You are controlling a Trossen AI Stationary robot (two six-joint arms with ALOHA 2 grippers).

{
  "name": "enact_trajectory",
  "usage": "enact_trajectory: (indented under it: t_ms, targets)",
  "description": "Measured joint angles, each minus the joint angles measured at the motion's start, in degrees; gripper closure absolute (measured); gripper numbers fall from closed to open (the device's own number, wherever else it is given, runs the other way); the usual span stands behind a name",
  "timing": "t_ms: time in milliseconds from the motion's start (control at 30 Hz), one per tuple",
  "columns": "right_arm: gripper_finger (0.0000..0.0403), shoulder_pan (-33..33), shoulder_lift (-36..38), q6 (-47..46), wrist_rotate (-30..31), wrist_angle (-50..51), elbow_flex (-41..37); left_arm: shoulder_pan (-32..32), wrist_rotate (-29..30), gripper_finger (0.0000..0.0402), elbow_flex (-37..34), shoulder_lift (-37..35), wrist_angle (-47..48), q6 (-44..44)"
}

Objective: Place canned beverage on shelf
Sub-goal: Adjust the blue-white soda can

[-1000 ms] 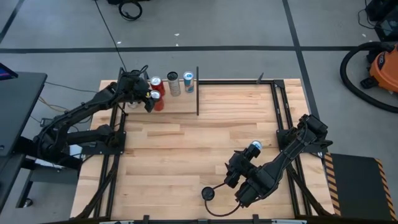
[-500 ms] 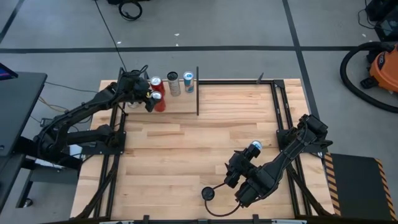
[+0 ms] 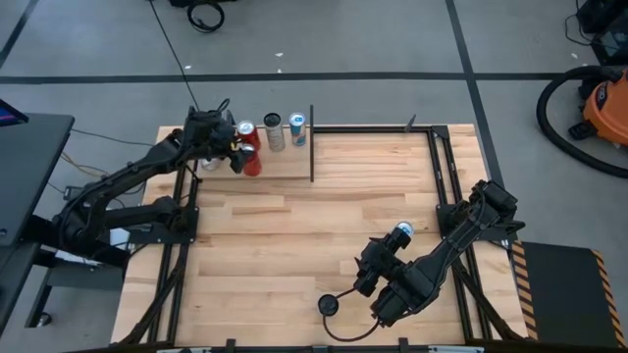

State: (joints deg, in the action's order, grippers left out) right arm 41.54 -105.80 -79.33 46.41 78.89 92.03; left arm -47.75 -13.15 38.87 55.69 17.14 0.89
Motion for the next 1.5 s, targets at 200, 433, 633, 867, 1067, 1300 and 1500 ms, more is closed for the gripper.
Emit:
enact_trajectory:
  t_ms: [200, 433, 633, 867, 1067, 1300, 1500]
  targets:
    - [0.0089, 0.00, 0.00, 0.01, 1.01, 0.02, -0.02, 0.14, -0.35, 0.0081, 5.80, -2.40, 6.59, 0.01]
    - [0.0089, -0.24, 0.00, 3.77, 2.43, -0.01, -0.02, 2.20, -0.19, 0.0081, 12.22, -4.44, 21.16, 0.79]
    - [0.0089, -1.70, 0.00, 5.77, 2.01, -0.04, -0.02, 3.63, 10.70, 0.0081, 13.18, -7.78, 34.36, 6.29]
    - [0.0089, -4.64, 0.00, 11.92, 1.98, -0.02, -0.02, 3.74, 18.70, 0.0081, 13.18, -11.81, 39.02, 15.14]
    - [0.0089, -8.11, 0.00, 15.23, 3.22, 0.10, -0.02, 4.87, 21.50, 0.0081, 13.18, -11.86, 39.23, 20.95]
    - [0.0089, -11.81, 0.01, 16.12, 4.98, 0.33, -0.02, 9.74, 32.36, 0.0081, 13.16, -11.99, 43.18, 29.65]
    - [0.0089, -13.57, 0.02, 17.03, 4.71, 0.37, -0.02, 14.62, 40.76, 0.0081, 13.16, -11.82, 44.09, 42.19]
